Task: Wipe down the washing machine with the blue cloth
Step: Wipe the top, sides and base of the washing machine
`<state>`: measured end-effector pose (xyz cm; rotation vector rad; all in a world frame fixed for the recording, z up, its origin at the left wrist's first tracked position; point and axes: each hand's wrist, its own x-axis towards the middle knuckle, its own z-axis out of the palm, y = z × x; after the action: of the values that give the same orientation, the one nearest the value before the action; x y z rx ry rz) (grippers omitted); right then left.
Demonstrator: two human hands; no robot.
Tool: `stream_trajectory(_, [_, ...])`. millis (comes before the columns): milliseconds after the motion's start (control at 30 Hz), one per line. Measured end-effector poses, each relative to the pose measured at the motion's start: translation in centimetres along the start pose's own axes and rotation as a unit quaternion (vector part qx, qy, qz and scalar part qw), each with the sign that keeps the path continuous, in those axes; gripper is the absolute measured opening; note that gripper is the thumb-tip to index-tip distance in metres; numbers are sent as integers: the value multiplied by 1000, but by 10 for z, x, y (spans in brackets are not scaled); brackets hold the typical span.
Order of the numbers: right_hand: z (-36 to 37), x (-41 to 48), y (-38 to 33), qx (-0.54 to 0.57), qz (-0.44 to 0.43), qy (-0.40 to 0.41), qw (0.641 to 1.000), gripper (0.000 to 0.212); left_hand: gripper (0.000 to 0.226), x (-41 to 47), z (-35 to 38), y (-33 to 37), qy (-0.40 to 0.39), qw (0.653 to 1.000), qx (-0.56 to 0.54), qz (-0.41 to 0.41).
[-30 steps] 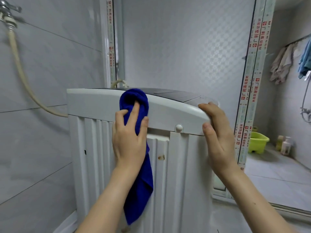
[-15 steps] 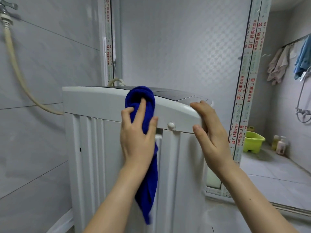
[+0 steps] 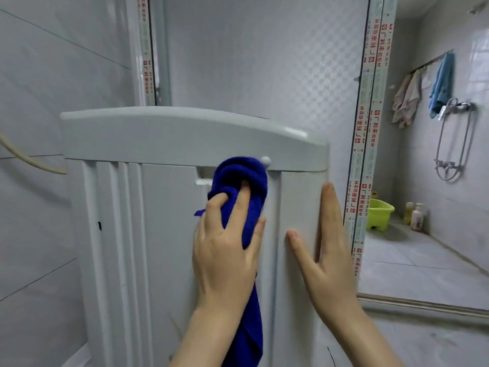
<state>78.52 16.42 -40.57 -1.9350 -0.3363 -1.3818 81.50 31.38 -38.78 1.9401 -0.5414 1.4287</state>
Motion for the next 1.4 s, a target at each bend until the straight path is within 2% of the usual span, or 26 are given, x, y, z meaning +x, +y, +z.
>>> stream_trajectory(133, [15, -40, 7, -28, 12, 13, 999, 79, 51, -66, -2, -29, -41, 998, 11, -51])
stream_trajectory(300, [18, -41, 0, -92, -7, 49, 995, 78, 48, -18, -9, -33, 2, 998, -25, -51])
stream_trajectory(400, [19, -30, -10, -207, -107, 77, 969, 71, 47, -7, -4, -37, 23, 999, -13, -28])
stream_trajectory(467, [27, -13, -17, -271, -195, 67, 940, 63, 46, -31, 1, -48, 24, 999, 20, 23])
stream_trajectory(533, [34, 2, -19, -309, -236, 56, 920, 61, 46, -62, 4, -67, 16, 999, 28, 37])
stream_trajectory(633, [36, 9, -15, -366, -244, 50, 897, 61, 43, -81, 1, -85, 12, 1000, 16, 18])
stream_trajectory(733, [35, 8, -10, -396, -245, 58, 883, 61, 45, -59, -8, -92, 8, 1000, 8, 16])
stream_trajectory(900, [39, 8, -10, -414, -239, 64, 876, 62, 47, -18, -10, -96, 36, 995, -36, -87])
stream_trajectory(1000, [40, 7, -18, -410, -239, 54, 879, 61, 45, -37, -2, -91, 38, 999, -12, -21])
stream_trajectory(1067, [46, 11, -30, -402, -286, 33, 869, 56, 45, -62, 1, -86, 15, 999, -16, 38])
stream_trajectory(1133, [56, 21, -41, -389, -331, 20, 860, 54, 48, -74, 1, -90, 8, 998, -17, 54])
stream_trajectory(1233, [64, 42, -49, -414, -331, -8, 848, 61, 47, -56, -5, -107, 30, 999, -10, 23])
stream_trajectory(1400, [64, 45, -43, -477, -341, -30, 809, 61, 50, -23, -16, -124, 58, 989, -71, -117])
